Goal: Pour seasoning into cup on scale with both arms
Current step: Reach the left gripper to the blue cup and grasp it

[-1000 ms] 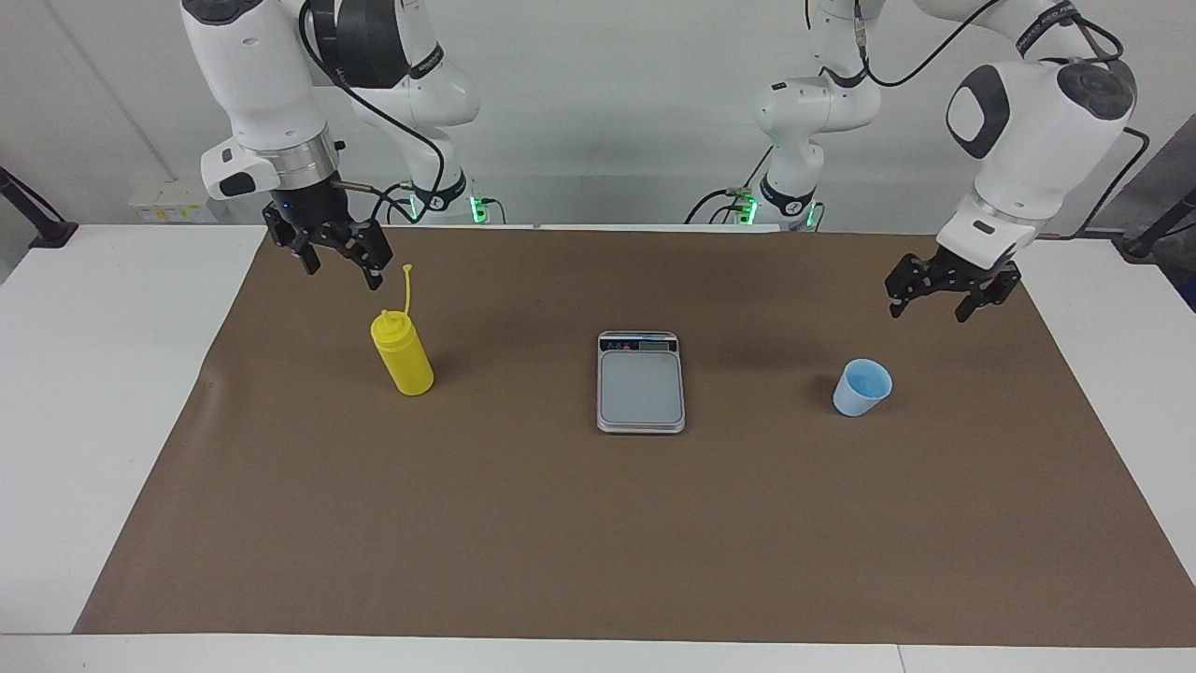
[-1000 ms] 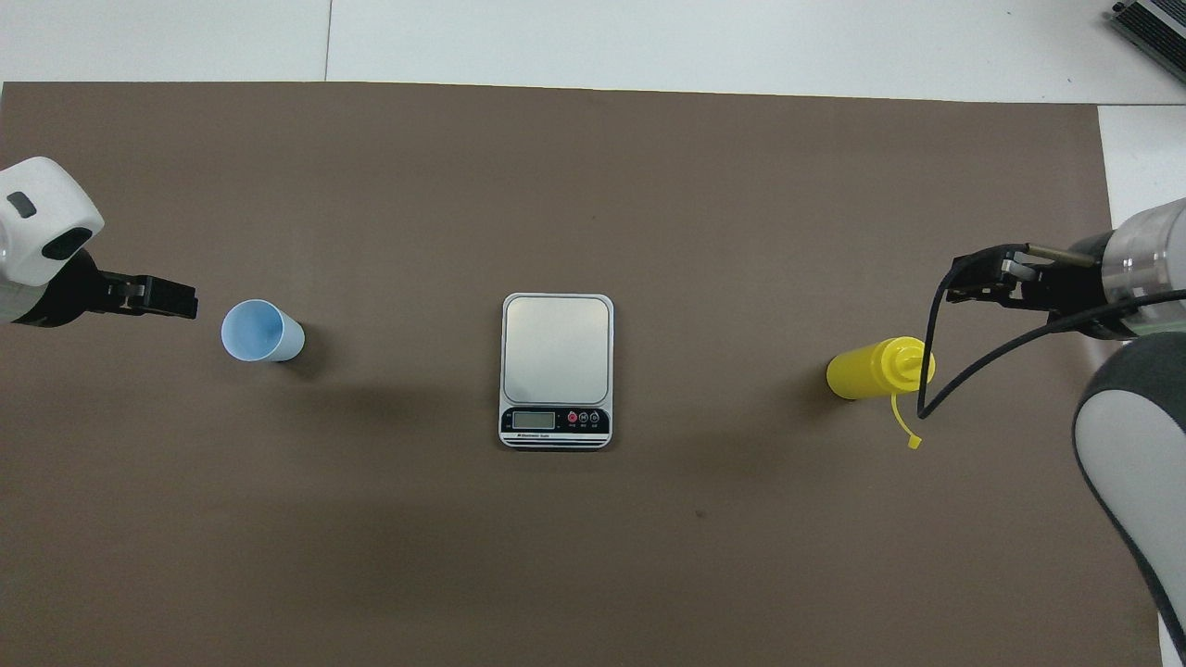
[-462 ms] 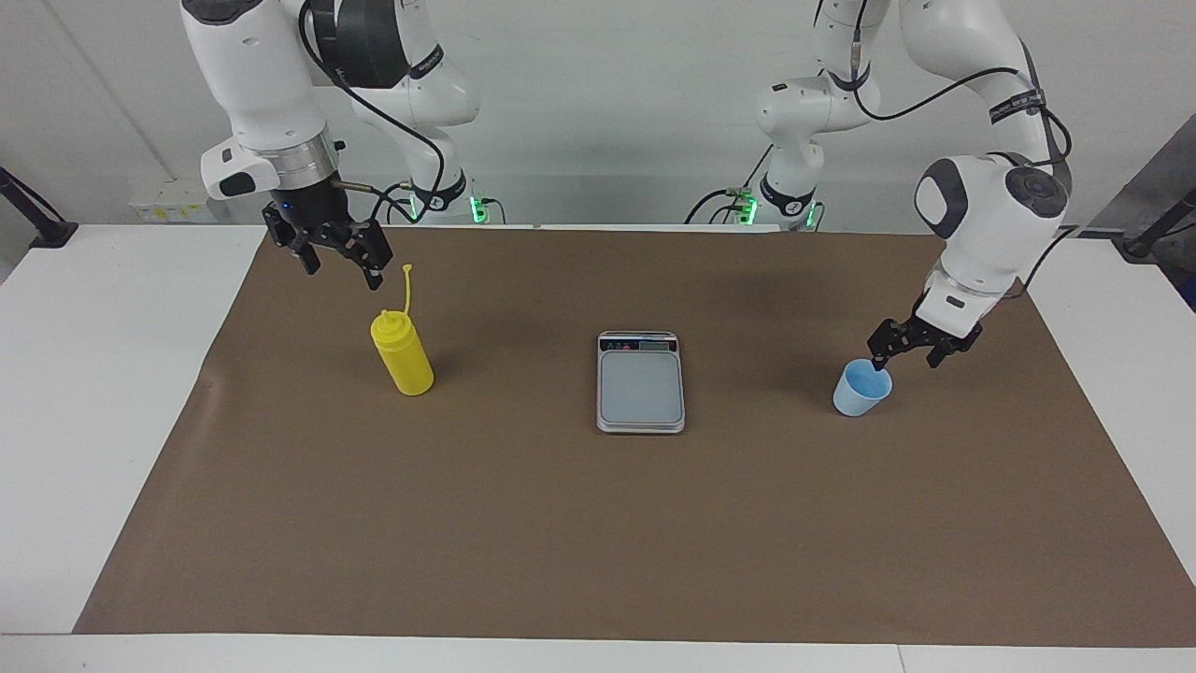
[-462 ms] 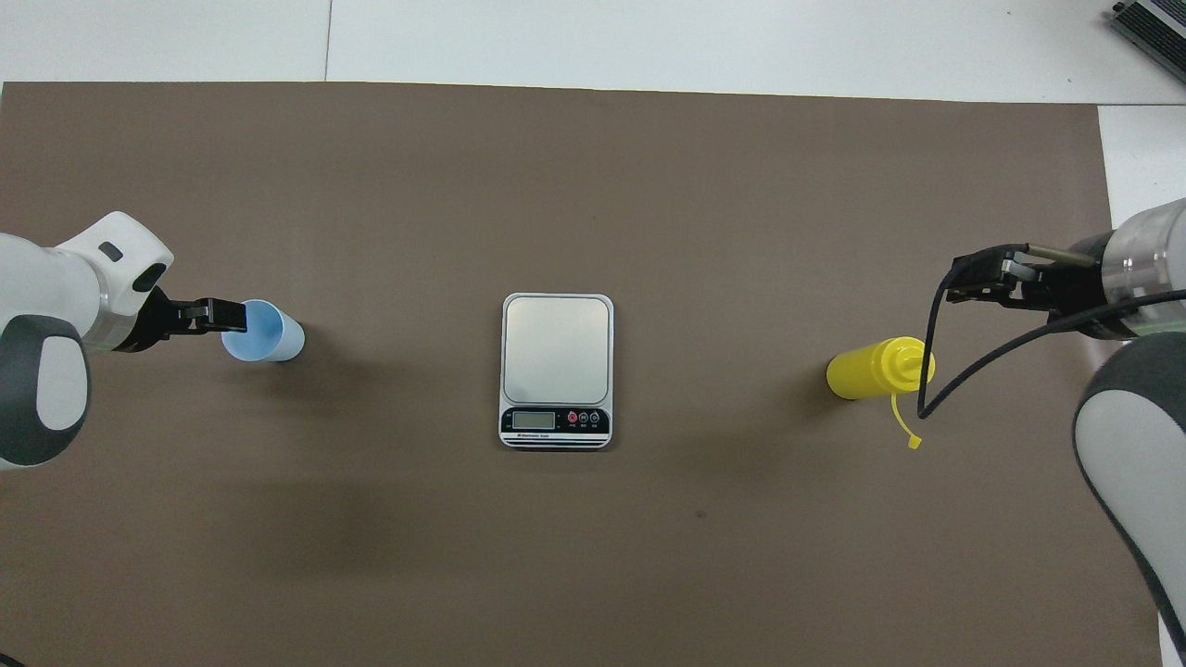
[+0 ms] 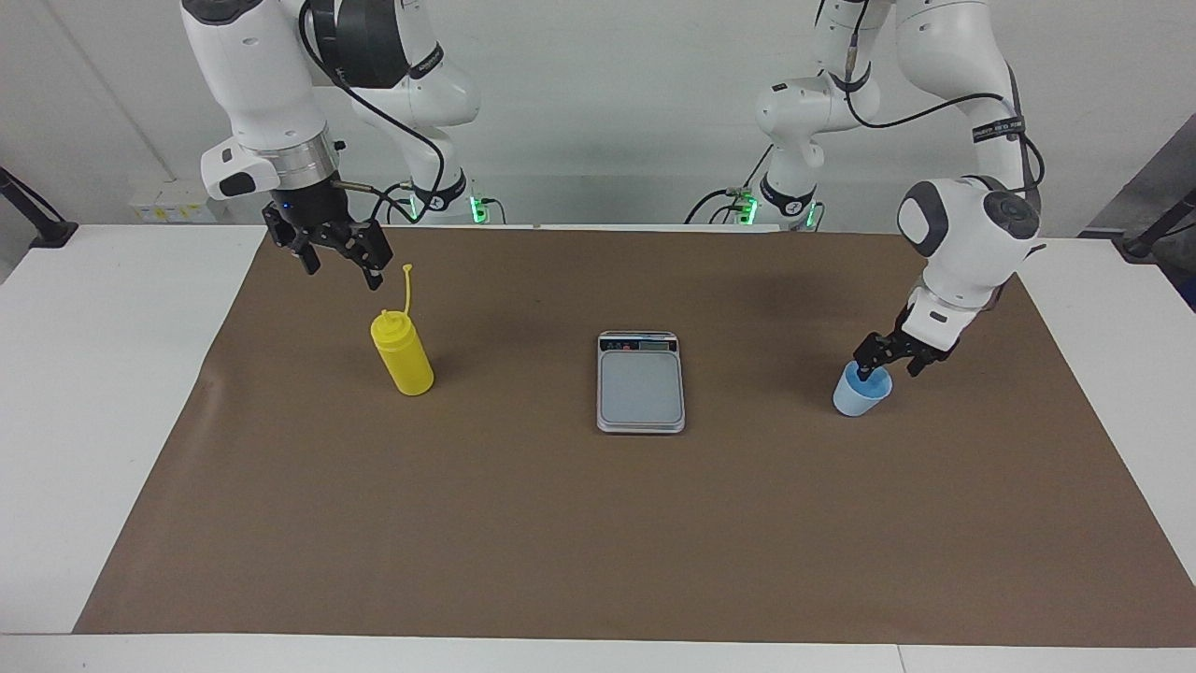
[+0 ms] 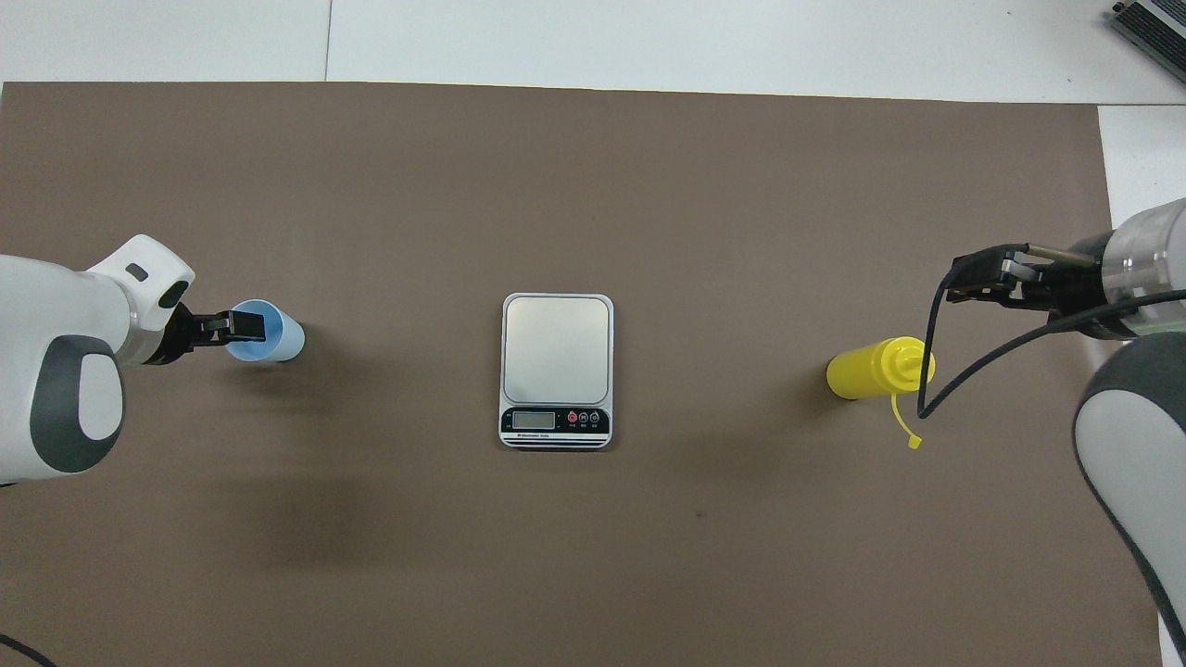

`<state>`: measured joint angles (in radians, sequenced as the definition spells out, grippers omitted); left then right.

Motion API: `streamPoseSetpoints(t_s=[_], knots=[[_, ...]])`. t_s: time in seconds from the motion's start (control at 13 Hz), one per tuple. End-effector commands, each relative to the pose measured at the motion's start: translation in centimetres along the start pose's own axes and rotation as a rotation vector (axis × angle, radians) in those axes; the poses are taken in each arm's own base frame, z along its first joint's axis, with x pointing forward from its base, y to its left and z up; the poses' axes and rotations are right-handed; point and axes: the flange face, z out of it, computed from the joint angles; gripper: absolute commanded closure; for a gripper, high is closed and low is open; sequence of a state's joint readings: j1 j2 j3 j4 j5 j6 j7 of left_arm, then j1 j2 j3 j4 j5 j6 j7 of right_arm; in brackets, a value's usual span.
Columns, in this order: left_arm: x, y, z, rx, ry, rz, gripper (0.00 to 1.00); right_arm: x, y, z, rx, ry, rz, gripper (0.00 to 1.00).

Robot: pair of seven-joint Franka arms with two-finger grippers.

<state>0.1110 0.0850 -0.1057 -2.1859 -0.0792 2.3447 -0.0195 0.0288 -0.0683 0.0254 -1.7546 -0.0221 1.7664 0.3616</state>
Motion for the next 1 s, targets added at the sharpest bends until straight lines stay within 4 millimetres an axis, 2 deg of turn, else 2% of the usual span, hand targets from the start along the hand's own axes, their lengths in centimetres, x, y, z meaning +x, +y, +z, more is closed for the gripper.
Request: streamPoseSetpoints(t_s=[0.0,0.15,0.31,0.54,0.77,0.92], knots=[[-0.3,0.1,2.0,-0.015,0.015,-0.034,0.00,0.1,0.2,0.0,0.000,-0.010,-0.014,0.00],[-0.3,0.1,2.2,-0.014,0.011,-0.041,0.59,0.1,0.2,0.0,0.000,-0.010,-0.014,0.00],[-0.5,0.3,2.6,-0.014,0.001,-0.031,1.00,0.0,0.2,0.0,-0.001,-0.011,-0.014,0.00],[1.0,0.8,1.1,-0.020,-0.038,-0.030,1.00,0.1,0.2,0.0,0.000,-0.010,-0.014,0.00],[3.2,1.2,-1.6,-0.028,-0.038,-0.020,1.00,0.1,0.2,0.0,0.000,-0.010,-0.014,0.00],[4.4,2.4,-4.4,-0.033,-0.036,-0.005,1.00,0.1,0.2,0.0,0.000,-0.010,-0.014,0.00]])
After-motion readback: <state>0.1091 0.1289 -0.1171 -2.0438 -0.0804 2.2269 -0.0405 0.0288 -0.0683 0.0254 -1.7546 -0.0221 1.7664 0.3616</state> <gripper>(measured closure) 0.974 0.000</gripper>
